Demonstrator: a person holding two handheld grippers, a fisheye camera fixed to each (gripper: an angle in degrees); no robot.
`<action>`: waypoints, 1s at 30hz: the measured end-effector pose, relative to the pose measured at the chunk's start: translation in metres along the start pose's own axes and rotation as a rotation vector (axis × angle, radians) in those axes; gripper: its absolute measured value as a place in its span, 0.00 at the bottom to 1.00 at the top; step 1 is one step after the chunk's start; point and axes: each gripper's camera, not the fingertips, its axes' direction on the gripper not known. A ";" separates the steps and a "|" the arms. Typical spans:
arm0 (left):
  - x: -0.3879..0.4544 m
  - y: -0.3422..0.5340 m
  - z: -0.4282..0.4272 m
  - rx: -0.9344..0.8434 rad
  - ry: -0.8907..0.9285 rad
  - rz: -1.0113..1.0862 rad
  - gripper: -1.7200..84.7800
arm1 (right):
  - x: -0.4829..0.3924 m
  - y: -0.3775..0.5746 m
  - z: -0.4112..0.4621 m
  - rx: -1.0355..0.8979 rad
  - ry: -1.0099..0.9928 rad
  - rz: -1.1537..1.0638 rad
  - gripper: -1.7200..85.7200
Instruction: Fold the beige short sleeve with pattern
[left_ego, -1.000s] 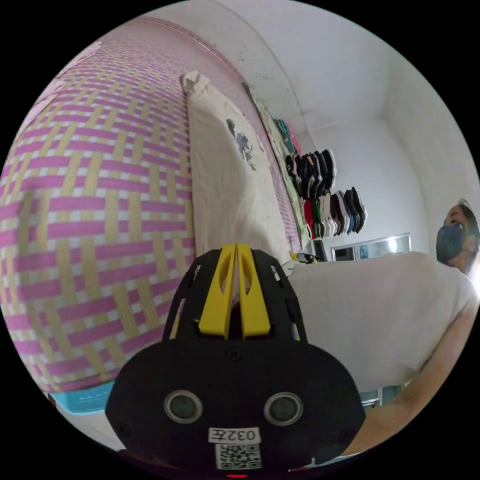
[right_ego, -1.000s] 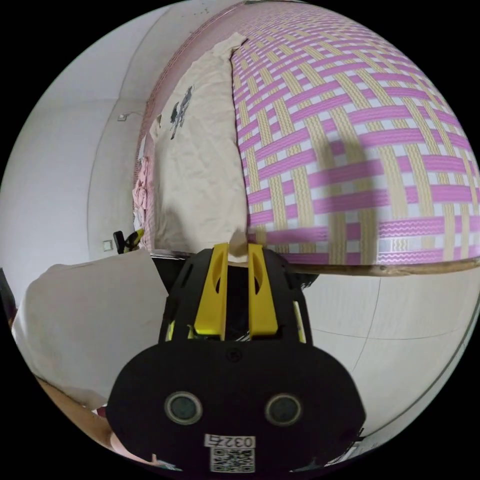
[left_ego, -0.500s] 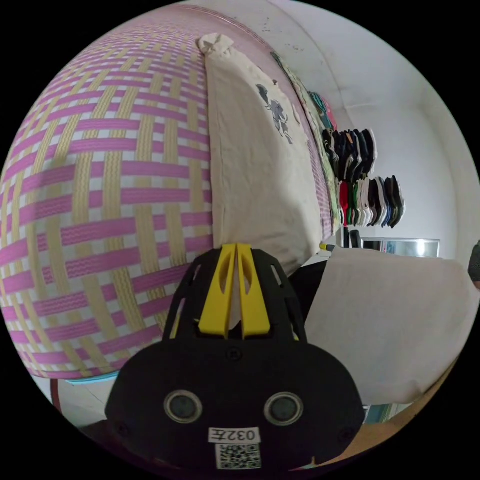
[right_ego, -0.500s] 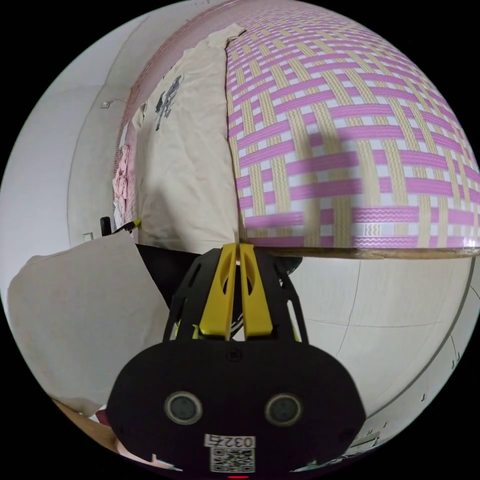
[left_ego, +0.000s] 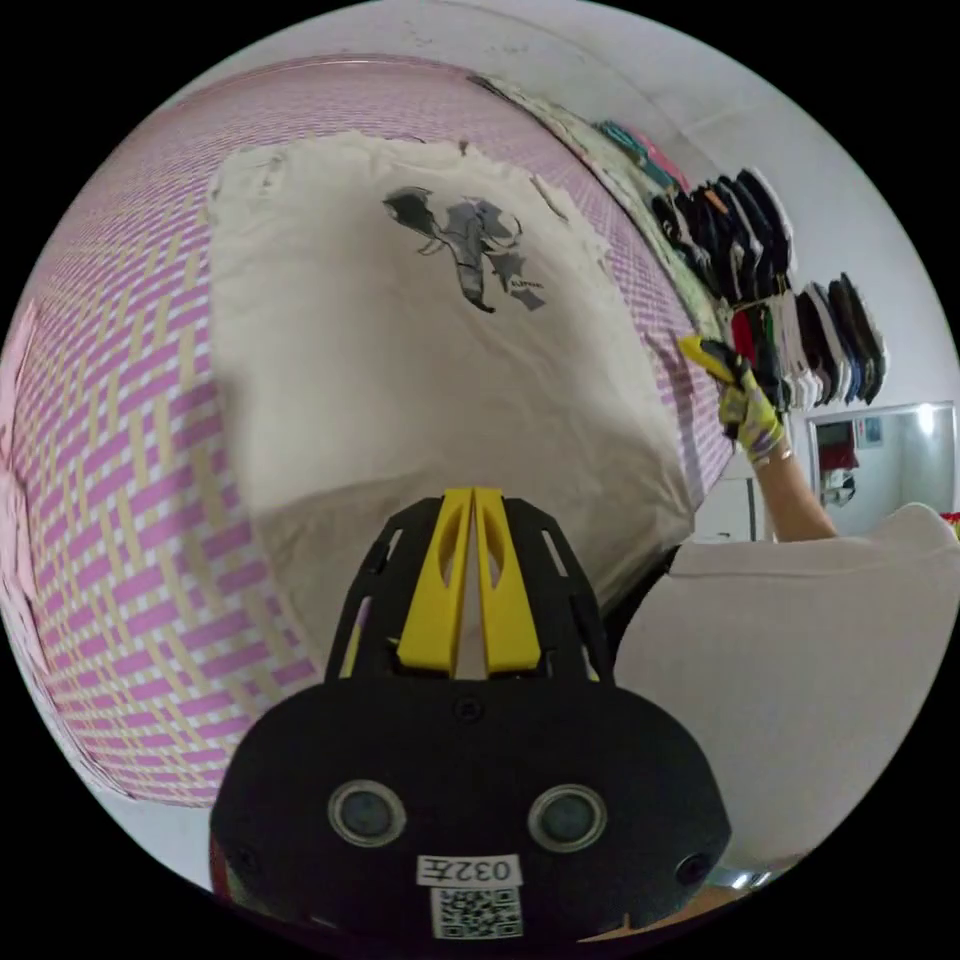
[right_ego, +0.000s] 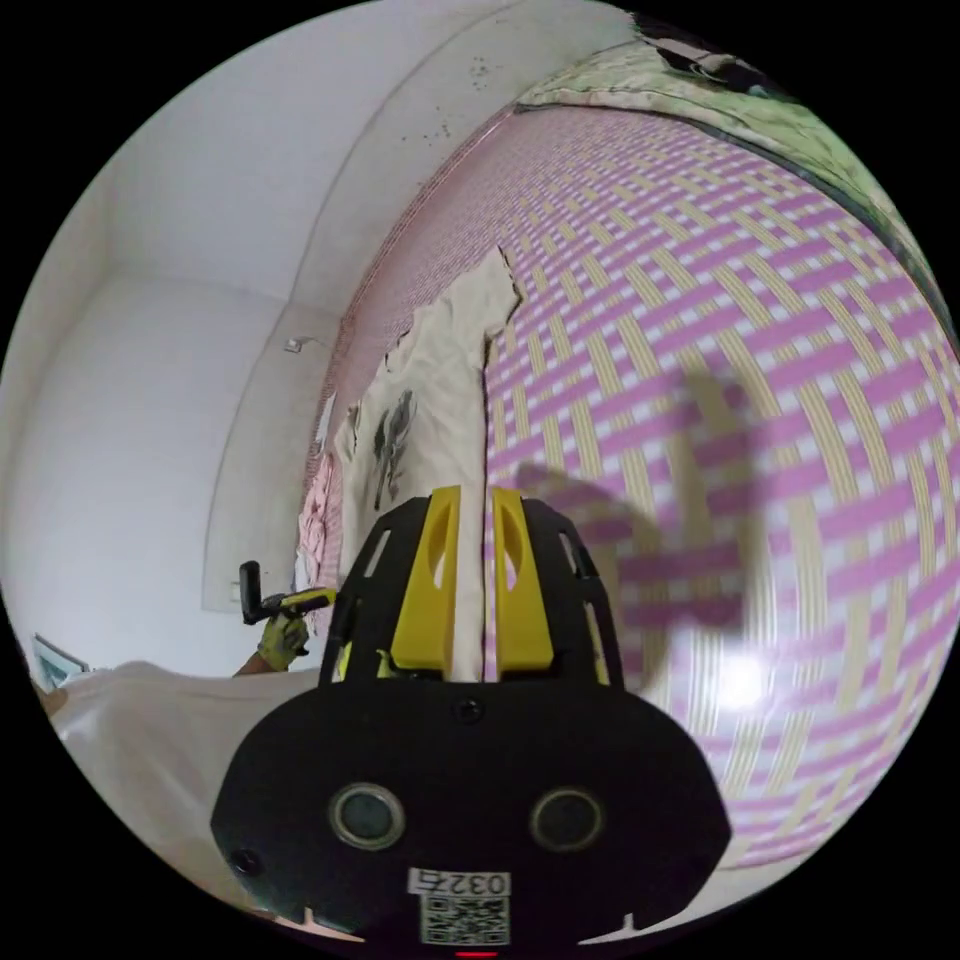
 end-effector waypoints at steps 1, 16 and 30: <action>0.020 -0.021 0.015 -0.040 -0.023 0.029 0.01 | -0.002 -0.021 0.008 0.008 0.010 -0.013 0.09; 0.144 -0.104 0.106 -0.351 -0.570 0.292 0.01 | 0.003 -0.155 0.088 0.082 0.029 0.176 0.08; 0.052 -0.237 0.034 0.089 0.079 0.025 0.03 | -0.046 -0.113 0.089 0.215 0.001 -0.075 0.01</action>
